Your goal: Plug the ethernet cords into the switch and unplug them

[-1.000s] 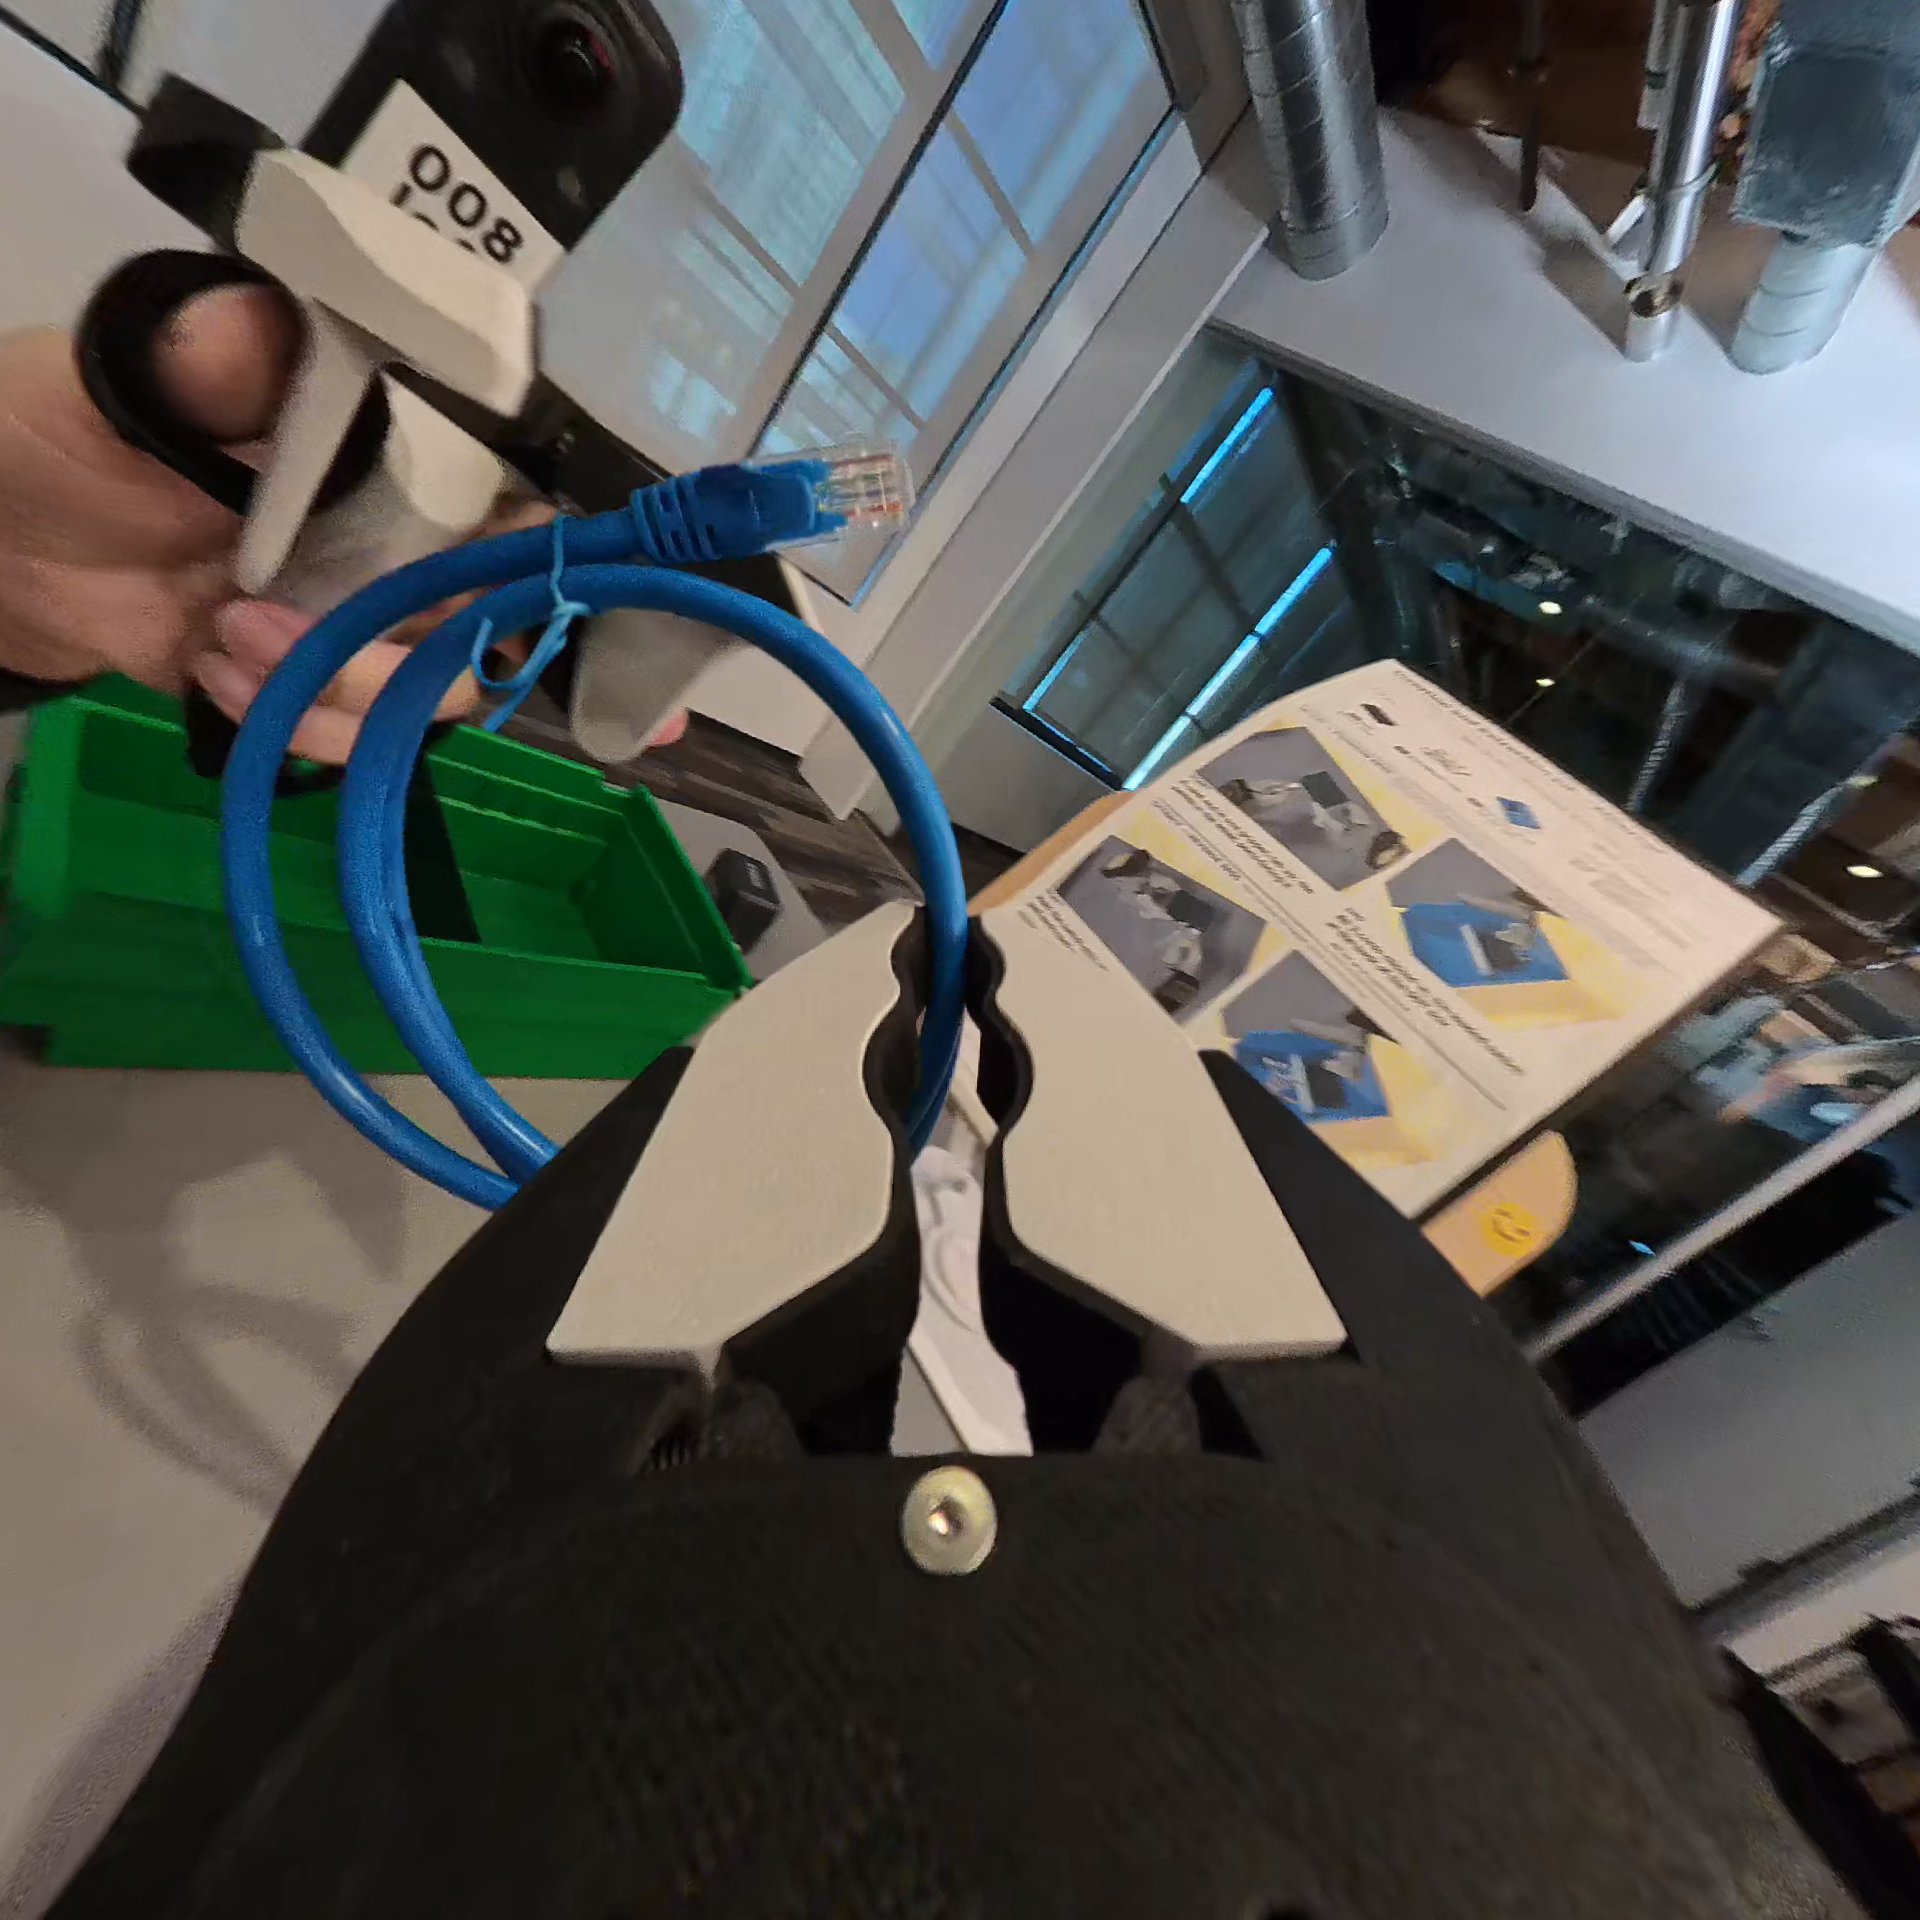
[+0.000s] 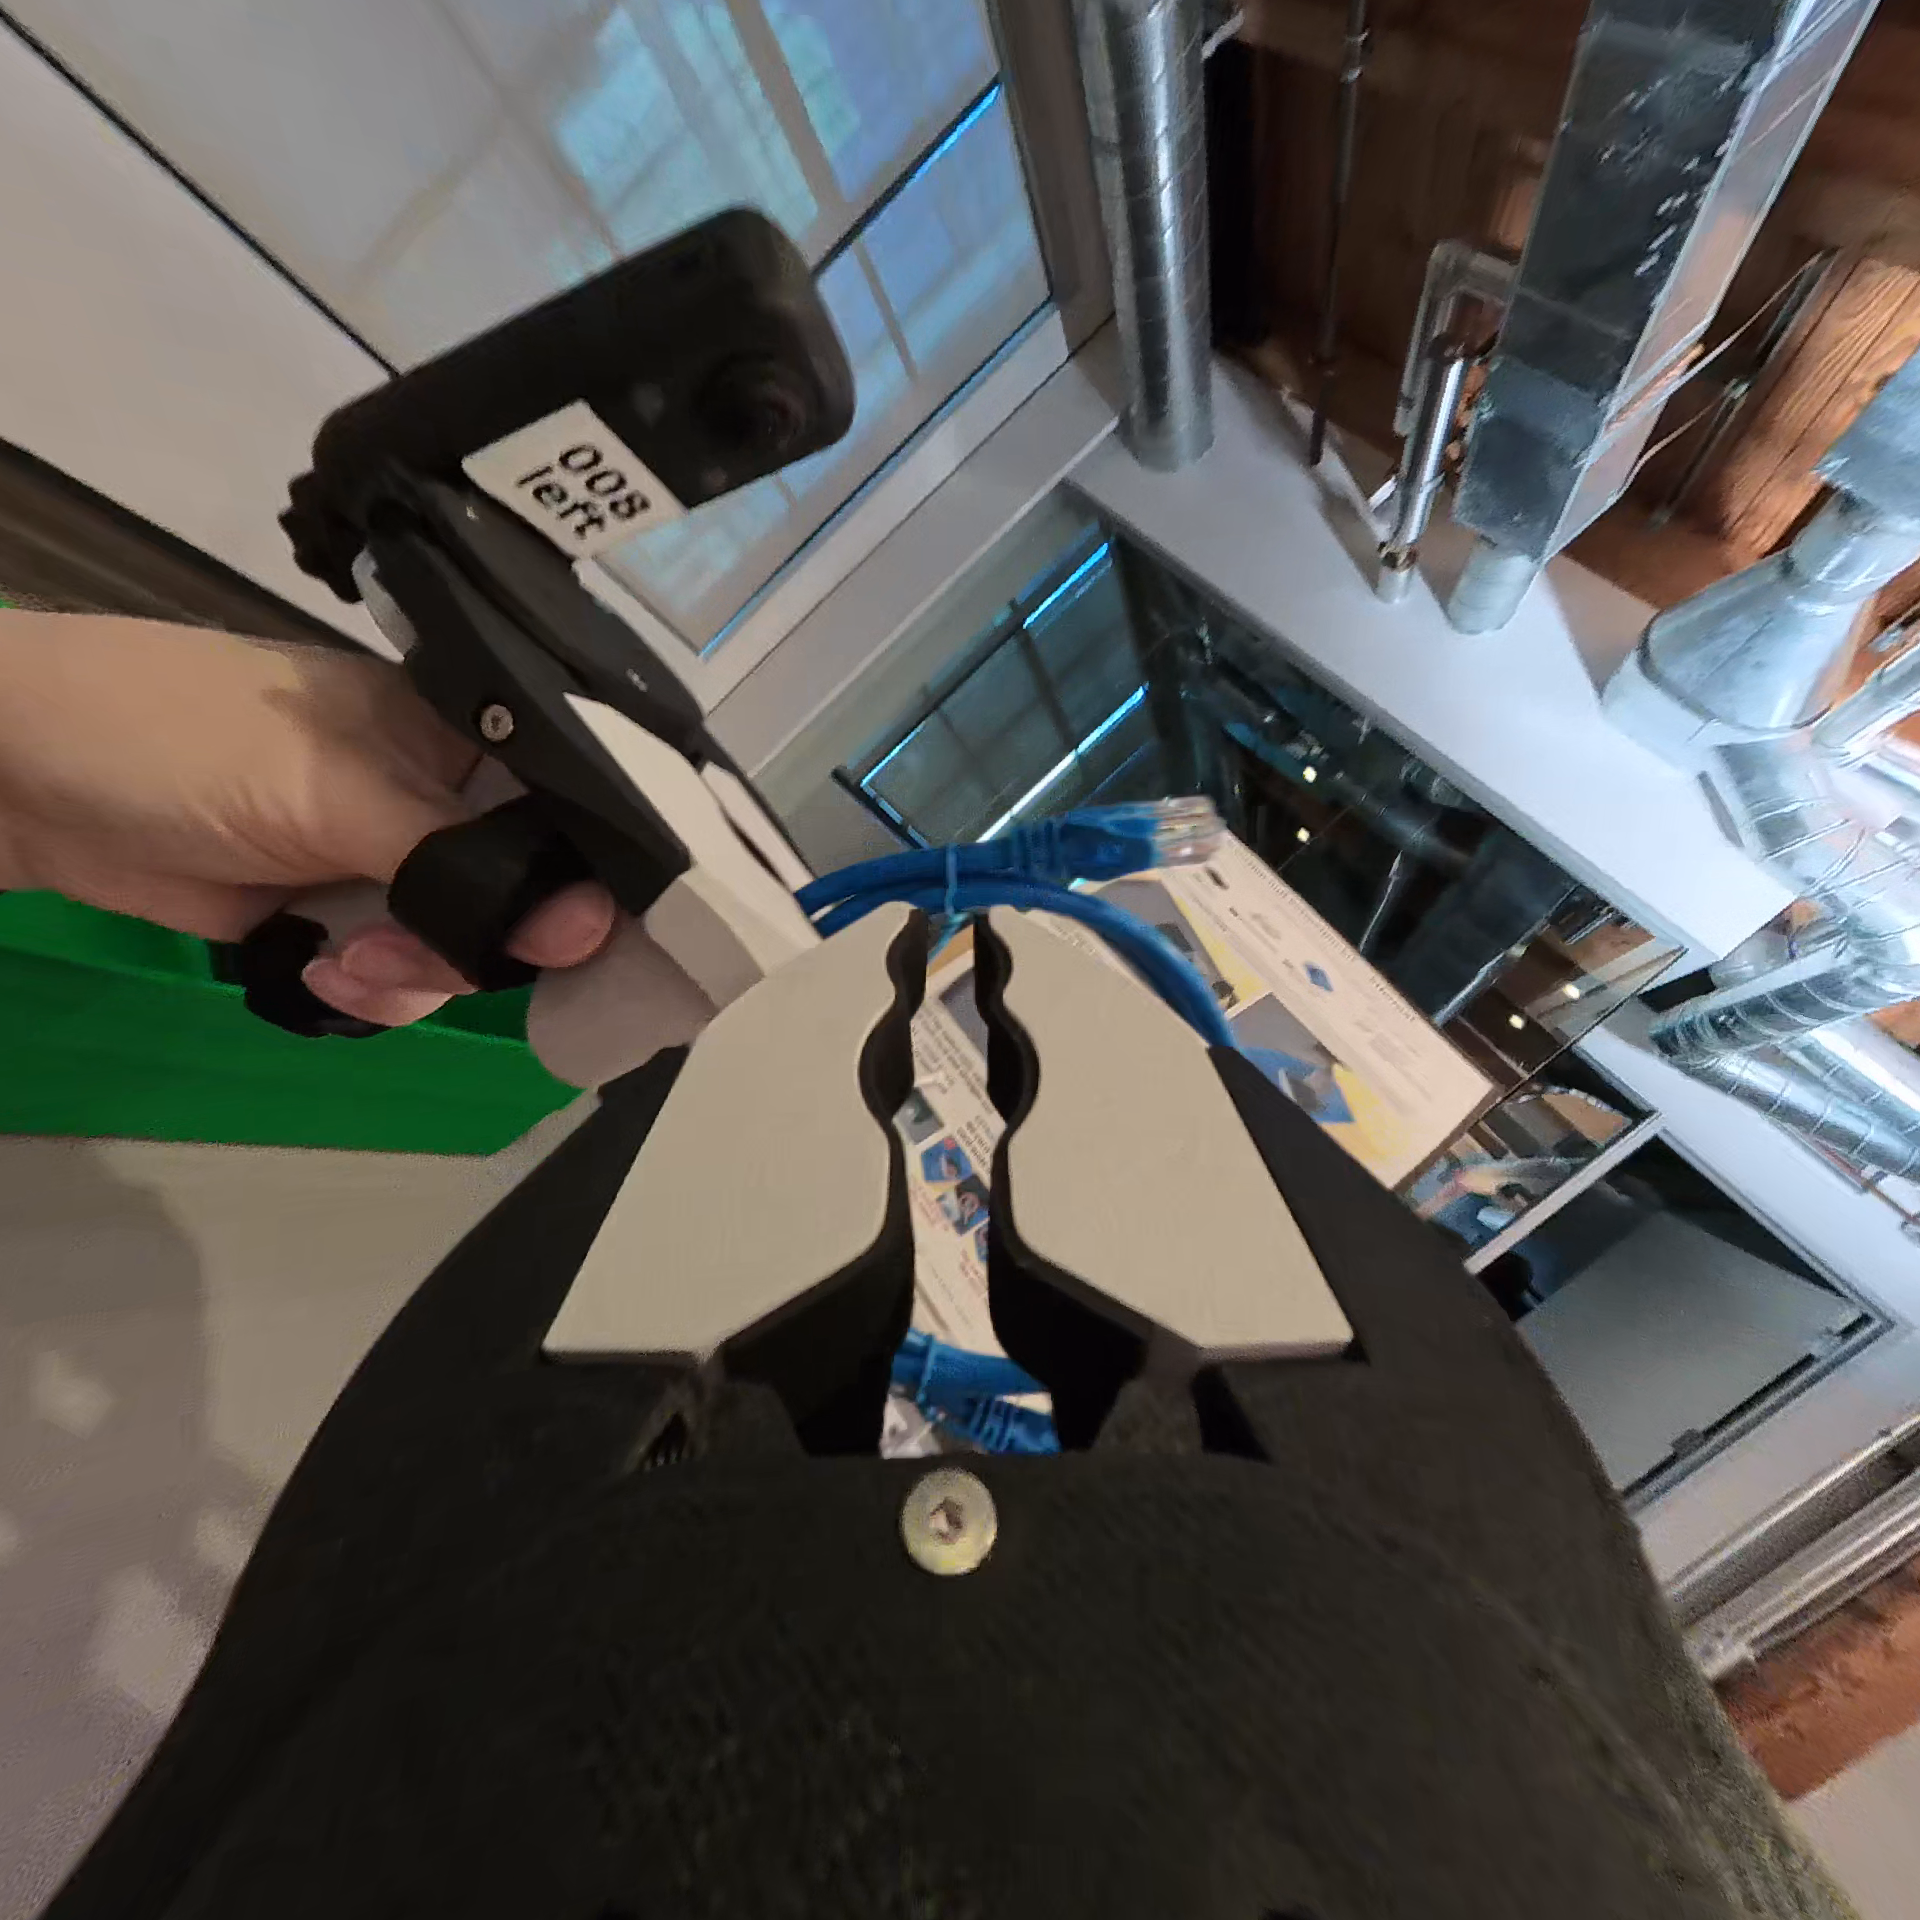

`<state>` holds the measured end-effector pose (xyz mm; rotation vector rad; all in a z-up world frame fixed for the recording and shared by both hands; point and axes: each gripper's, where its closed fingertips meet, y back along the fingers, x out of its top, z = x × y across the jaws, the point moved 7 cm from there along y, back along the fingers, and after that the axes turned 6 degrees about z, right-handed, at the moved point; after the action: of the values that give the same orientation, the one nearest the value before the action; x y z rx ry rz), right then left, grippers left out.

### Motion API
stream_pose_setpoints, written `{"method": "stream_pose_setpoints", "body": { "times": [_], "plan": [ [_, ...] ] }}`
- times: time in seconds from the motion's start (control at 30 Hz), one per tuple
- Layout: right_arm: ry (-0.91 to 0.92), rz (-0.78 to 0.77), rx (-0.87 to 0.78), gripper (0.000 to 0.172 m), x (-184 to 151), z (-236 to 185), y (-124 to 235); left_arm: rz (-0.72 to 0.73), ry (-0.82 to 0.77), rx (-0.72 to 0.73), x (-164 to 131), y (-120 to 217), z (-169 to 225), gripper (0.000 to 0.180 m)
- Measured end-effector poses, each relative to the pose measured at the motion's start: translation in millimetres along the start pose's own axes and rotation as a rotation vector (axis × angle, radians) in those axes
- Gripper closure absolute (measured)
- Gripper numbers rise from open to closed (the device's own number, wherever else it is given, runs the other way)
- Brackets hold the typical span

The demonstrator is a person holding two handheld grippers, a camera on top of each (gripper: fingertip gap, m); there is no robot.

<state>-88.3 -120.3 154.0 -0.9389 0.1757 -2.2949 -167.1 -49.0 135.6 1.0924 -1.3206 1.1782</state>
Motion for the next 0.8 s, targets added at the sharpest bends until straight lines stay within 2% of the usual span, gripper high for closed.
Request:
{"method": "stream_pose_setpoints", "body": {
  "times": [0.2,0.47,0.53,0.8],
  "plan": [
    [-0.017,-0.036,-0.067,0.166,-0.1,-2.9,-4.3,-0.021,-0.099,0.055,1.4,-3.4,8.7,0.178],
    [-0.077,-0.038,-0.002,0.167,0.3,0.9,-2.1,-0.017,-0.120,0.035,1.6,-3.4,10.8,0.178],
    [-0.228,-0.018,0.072,0.168,-1.3,5.1,-1.3,-0.023,-0.142,0.027,1.6,-2.8,11.1,0.178],
    [-1.167,0.209,0.546,0.169,-22.2,20.6,-1.2,0.011,-0.153,-0.090,4.1,-0.1,18.9,0.178]
  ]
}}
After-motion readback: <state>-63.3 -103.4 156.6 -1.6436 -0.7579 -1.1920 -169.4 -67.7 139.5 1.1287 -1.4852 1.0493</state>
